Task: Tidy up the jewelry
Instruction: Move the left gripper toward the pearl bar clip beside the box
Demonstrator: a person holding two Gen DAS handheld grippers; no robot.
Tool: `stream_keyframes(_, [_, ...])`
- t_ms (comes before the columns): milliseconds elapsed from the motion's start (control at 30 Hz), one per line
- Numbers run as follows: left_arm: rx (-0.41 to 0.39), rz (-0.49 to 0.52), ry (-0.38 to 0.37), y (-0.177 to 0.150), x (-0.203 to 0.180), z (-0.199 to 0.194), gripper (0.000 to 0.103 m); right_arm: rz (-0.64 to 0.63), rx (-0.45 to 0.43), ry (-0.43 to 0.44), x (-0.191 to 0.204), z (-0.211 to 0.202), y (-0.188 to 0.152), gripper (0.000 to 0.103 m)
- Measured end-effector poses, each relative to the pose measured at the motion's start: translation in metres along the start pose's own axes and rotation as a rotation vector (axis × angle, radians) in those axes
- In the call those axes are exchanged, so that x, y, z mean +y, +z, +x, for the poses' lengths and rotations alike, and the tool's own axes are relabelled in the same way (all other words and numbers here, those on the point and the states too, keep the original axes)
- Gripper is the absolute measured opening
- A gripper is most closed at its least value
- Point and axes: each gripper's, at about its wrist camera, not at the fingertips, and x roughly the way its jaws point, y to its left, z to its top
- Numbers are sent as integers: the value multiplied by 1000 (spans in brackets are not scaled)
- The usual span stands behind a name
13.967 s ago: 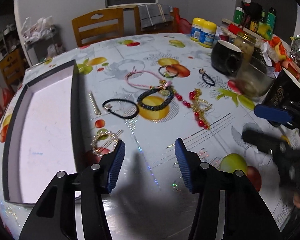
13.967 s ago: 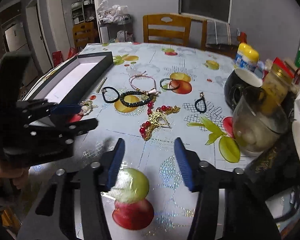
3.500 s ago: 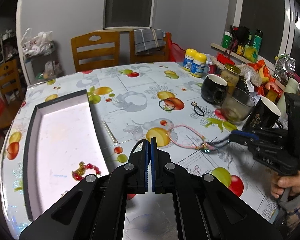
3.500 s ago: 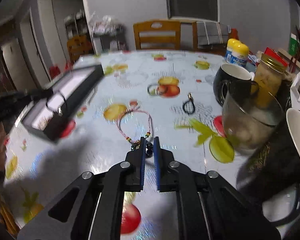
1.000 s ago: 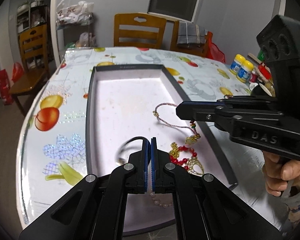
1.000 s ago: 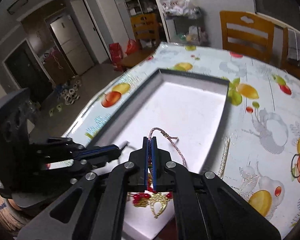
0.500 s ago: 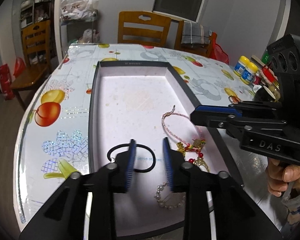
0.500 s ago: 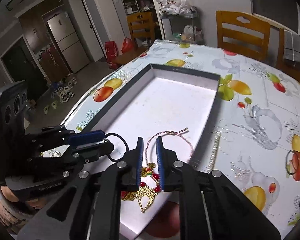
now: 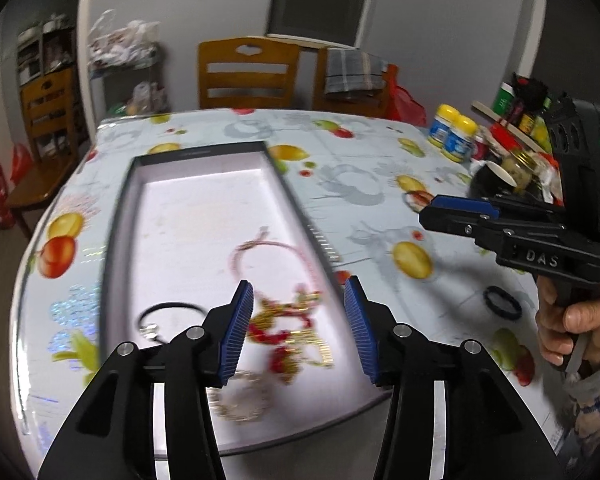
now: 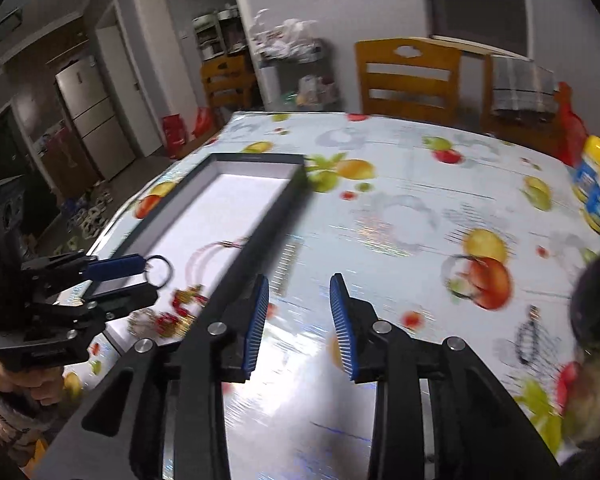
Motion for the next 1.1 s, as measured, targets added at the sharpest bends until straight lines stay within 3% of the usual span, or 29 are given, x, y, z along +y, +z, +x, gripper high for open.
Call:
stream_keyframes(267, [16, 75, -40, 3, -52, 20, 50, 51, -9, -100, -48, -25, -26, 32])
stream_keyframes(433, [50, 98, -31, 11, -71, 45, 50, 85, -11, -110, -67, -29, -39, 32])
stream_keyframes(767, [139, 79, 68, 24, -72, 91, 50, 107, -18, -96, -81, -29, -48, 32])
stream_keyframes(1100, [197, 77, 136, 32, -71, 107, 47, 111, -10, -94, -84, -22, -44, 32])
